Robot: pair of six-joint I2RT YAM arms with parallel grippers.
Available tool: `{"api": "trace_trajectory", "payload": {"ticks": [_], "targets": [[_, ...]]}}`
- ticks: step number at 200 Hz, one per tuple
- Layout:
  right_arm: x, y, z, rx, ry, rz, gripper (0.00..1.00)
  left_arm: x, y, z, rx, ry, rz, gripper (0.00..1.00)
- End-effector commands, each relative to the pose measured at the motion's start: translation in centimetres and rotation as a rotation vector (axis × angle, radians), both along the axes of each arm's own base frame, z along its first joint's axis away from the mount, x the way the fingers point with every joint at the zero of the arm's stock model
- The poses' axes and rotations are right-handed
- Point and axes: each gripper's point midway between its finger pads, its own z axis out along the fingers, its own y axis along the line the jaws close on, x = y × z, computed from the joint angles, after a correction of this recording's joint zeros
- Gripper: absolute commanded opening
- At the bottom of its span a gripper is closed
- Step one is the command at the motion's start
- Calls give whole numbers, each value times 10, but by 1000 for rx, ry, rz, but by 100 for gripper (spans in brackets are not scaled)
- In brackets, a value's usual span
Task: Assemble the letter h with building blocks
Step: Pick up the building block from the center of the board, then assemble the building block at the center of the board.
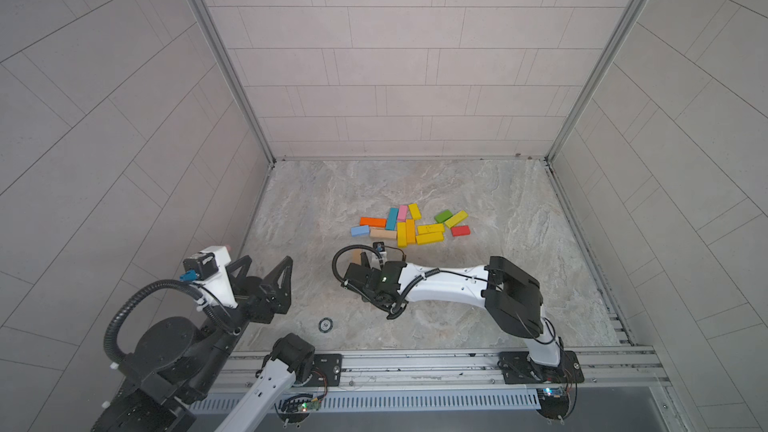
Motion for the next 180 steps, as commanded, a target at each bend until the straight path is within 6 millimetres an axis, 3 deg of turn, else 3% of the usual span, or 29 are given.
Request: {"api": "trace_trajectory", "payload": {"ticks": [1,90,180], "targets": [[0,3,1,-9,0,-62,49,-7,8,2,26,-13,13,98],[14,42,-9,1,-9,-71,49,-12,13,1,44,-18,13,99],[33,40,-19,-94,-43,-94,49,-15,18,1,65,-30,14,99]]}}
